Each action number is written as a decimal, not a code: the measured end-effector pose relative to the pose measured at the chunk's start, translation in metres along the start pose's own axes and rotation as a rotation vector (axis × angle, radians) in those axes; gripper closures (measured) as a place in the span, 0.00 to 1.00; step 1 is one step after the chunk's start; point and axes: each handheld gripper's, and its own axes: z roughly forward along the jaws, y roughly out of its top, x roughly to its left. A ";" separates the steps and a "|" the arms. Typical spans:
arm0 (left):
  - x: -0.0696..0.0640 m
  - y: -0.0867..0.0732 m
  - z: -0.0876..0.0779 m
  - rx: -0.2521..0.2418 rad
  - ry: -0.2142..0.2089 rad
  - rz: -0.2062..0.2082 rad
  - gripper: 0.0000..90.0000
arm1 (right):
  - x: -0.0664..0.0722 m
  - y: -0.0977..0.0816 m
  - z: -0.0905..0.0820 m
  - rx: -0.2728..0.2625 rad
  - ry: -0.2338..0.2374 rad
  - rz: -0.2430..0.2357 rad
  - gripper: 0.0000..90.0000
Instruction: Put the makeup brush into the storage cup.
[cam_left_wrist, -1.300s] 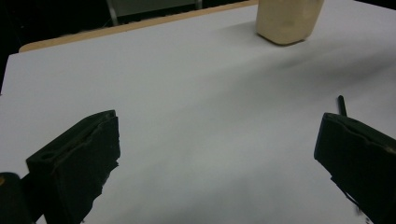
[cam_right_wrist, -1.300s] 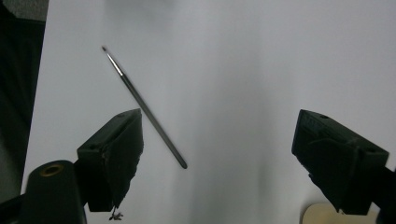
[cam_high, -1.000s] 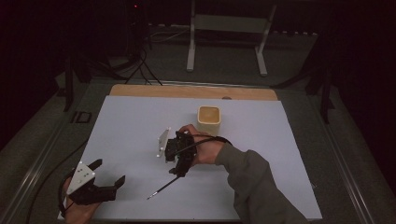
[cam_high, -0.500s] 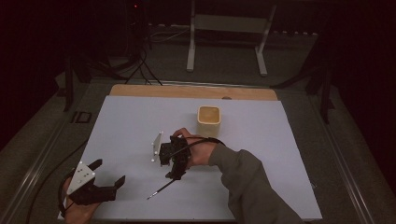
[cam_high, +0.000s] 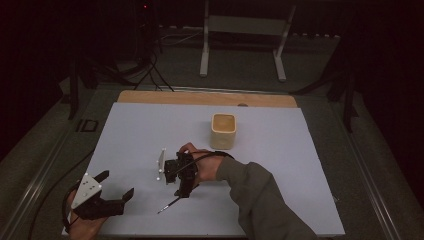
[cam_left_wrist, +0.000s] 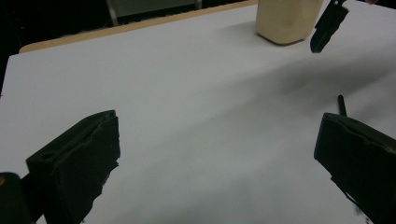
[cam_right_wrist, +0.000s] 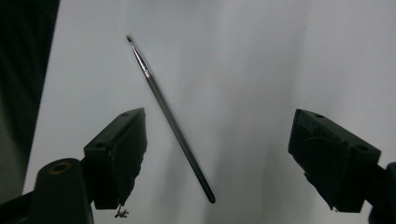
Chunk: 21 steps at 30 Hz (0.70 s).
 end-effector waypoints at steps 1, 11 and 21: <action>0.000 0.000 0.000 0.000 0.000 0.000 0.02 | 0.000 0.000 0.000 0.000 0.000 0.000 0.21; 0.000 0.000 0.000 0.002 0.003 0.000 0.02 | -0.002 0.004 0.020 0.041 0.028 -0.008 0.23; 0.000 0.000 0.000 0.004 0.008 -0.001 0.02 | -0.003 0.002 0.035 0.056 0.047 -0.005 0.25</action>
